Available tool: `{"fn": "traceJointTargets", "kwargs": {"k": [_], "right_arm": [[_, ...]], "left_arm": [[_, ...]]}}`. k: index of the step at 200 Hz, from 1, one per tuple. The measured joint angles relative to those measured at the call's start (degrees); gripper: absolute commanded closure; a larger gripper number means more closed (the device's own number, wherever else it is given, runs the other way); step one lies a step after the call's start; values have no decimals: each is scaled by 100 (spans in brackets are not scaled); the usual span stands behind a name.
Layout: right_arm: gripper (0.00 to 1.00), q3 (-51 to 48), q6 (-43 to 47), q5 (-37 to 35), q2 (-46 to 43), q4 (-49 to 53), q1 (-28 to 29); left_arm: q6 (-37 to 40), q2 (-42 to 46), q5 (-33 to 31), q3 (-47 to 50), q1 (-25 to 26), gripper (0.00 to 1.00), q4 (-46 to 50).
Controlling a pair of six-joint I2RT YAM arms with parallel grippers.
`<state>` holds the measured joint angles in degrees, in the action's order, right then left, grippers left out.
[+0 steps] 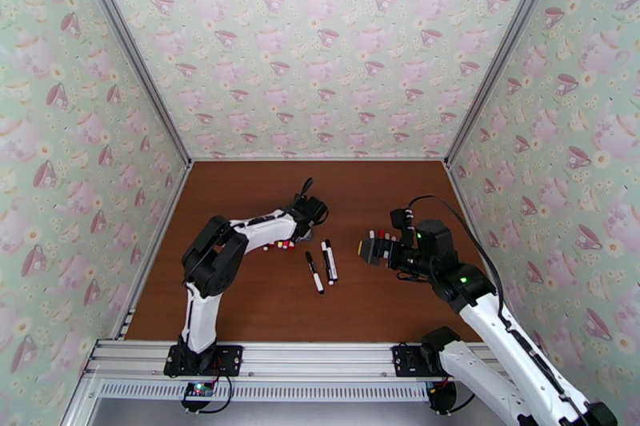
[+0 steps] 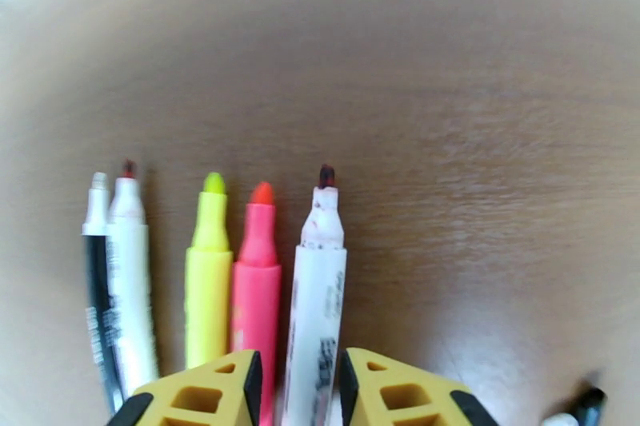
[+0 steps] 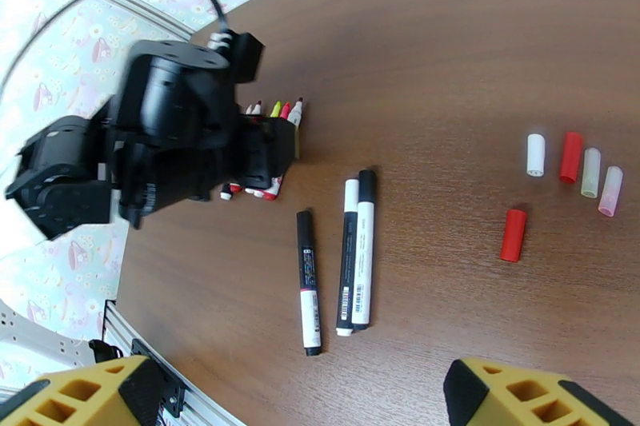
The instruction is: Open the pen caps
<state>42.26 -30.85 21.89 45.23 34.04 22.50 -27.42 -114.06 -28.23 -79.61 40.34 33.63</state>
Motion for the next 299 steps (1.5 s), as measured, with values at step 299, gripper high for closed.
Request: {"fn": "traceJointTargets", "kwargs": {"k": [299], "right_arm": [[0, -184, -2, 96, -291, 402, 0]], "left_arm": [[-3029, 1517, 1561, 1587, 1655, 57, -24]]}}
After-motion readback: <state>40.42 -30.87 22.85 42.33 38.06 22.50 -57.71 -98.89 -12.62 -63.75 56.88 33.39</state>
